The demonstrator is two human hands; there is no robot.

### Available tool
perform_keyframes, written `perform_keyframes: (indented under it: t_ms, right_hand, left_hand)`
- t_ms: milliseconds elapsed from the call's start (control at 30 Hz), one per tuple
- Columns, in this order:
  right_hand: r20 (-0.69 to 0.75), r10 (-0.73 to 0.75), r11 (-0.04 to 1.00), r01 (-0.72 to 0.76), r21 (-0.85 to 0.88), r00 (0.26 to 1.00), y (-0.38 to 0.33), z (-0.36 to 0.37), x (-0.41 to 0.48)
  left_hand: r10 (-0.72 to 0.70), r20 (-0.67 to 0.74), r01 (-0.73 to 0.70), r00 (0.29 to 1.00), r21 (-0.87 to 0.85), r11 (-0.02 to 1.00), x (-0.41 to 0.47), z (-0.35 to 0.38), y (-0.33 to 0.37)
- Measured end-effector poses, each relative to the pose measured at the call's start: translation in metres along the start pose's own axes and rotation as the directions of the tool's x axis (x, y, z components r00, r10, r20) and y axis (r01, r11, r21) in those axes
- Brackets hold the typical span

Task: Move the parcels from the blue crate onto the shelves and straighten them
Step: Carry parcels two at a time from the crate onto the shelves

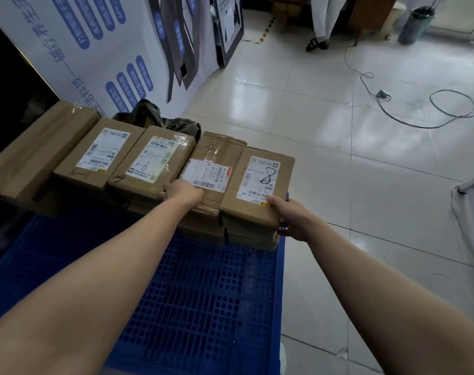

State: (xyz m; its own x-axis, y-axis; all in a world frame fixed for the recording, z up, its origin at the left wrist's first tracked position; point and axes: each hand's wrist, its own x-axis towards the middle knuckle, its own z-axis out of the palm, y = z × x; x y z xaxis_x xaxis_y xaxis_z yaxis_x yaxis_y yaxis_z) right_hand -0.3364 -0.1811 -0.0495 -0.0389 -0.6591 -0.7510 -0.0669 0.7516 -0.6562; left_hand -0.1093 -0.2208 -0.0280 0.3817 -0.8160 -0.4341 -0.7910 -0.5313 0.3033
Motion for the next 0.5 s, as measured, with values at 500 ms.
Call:
perform_keyframes:
  t_ms: [500]
  right_hand:
    - [0.045, -0.005, 0.984, -0.003, 0.176, 0.999, 0.015, -0.033, 0.019]
  left_hand:
    - [-0.136, 0.226, 0.248, 0.964, -0.6, 0.761, 0.011, 0.021, -0.015]
